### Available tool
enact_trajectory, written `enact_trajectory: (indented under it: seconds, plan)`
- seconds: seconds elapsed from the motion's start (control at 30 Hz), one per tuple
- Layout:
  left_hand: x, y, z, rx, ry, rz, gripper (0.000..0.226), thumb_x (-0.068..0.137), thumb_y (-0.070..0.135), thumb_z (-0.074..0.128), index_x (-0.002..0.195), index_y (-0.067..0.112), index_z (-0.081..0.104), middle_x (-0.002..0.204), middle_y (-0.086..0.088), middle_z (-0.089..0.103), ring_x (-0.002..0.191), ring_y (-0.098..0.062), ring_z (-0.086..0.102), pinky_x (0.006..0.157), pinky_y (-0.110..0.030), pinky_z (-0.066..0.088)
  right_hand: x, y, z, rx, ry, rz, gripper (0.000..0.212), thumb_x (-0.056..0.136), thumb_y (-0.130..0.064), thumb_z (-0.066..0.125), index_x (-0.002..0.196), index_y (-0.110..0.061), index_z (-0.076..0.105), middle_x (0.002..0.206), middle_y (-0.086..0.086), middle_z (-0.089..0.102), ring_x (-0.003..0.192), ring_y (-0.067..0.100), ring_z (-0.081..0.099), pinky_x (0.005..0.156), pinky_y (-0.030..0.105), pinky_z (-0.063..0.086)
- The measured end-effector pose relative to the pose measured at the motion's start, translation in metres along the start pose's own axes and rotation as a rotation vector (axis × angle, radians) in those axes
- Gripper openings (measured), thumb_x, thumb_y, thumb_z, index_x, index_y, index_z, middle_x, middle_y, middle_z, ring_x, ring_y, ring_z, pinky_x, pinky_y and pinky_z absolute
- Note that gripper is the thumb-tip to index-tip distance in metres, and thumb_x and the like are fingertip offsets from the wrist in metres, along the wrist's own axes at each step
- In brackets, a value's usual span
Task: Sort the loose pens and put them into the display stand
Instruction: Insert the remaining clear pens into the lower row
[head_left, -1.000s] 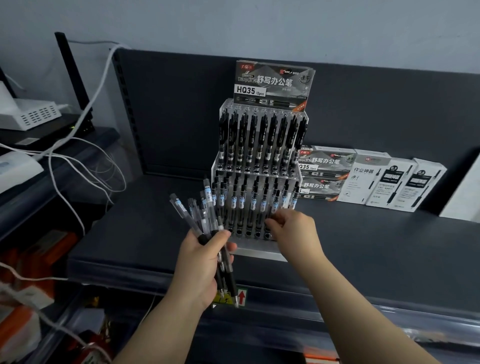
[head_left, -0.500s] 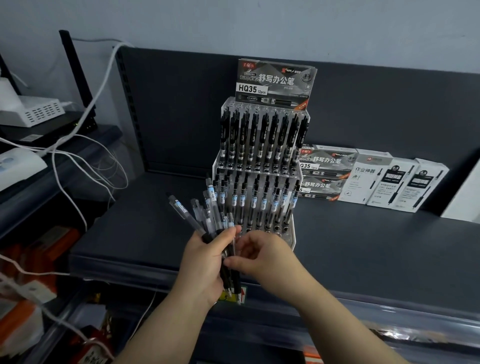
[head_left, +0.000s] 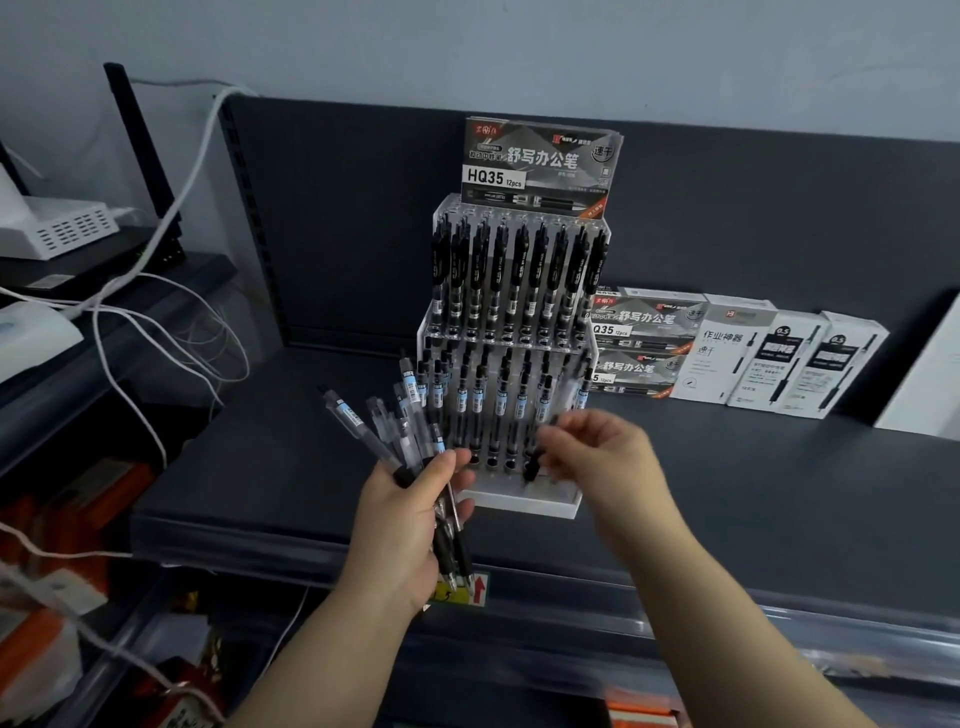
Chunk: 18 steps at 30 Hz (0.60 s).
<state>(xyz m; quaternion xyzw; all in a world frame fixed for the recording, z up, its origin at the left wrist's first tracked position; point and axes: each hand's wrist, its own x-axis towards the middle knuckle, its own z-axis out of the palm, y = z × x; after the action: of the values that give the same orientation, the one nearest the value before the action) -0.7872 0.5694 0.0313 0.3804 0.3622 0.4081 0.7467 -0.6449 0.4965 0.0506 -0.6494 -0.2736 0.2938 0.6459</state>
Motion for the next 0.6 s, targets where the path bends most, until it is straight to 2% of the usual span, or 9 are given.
enact_trajectory:
  seconds: [0.1,0.2,0.37,0.5,0.6]
  plan:
    - [0.002,-0.001,0.001,0.004,0.014,-0.015,0.006,0.087,0.006,0.062,0.090,0.012,0.061,0.086,-0.005,0.067,0.077,-0.016,0.065,0.064,-0.033,0.052,0.014,-0.001,-0.009,-0.102,0.178,-0.112,0.014,0.082,-0.007,0.069,0.073,-0.015,0.061,0.069,0.007,0.068,0.060,0.016,0.064,0.064,0.029,0.057]
    - [0.003,-0.002,0.002,0.007,0.022,-0.023,0.006,0.088,0.004,0.061,0.088,0.010,0.060,0.083,-0.005,0.063,0.075,-0.016,0.063,0.062,-0.032,0.053,0.023,0.004,-0.010,-0.256,0.222,-0.159,0.013,0.081,-0.014,0.070,0.074,-0.020,0.061,0.072,0.007,0.070,0.068,0.021,0.067,0.069,0.034,0.057]
    - [0.006,-0.003,0.003,0.033,0.013,-0.018,0.005,0.087,0.004,0.062,0.090,0.007,0.060,0.084,-0.007,0.063,0.077,-0.016,0.064,0.060,-0.031,0.053,0.029,0.020,-0.005,-0.571,0.182,-0.153,0.005,0.085,-0.021,0.067,0.085,-0.019,0.062,0.072,-0.006,0.065,0.068,0.011,0.062,0.055,0.013,0.043]
    - [0.007,-0.003,0.003,0.031,0.007,-0.018,0.006,0.086,0.004,0.063,0.092,0.006,0.061,0.086,-0.007,0.065,0.079,-0.018,0.066,0.062,-0.032,0.054,0.030,0.030,-0.004,-0.685,0.164,-0.159,0.007,0.087,-0.019,0.065,0.091,-0.014,0.063,0.073,-0.008,0.061,0.067,0.004,0.056,0.053,0.010,0.039]
    - [0.007,-0.002,0.003,0.024,0.007,-0.018,0.007,0.086,0.004,0.063,0.092,0.006,0.061,0.086,-0.007,0.065,0.078,-0.017,0.066,0.061,-0.031,0.054,0.031,0.029,-0.006,-0.733,0.142,-0.181,0.010,0.086,-0.018,0.065,0.094,-0.013,0.063,0.078,-0.006,0.062,0.071,0.007,0.057,0.055,0.007,0.037]
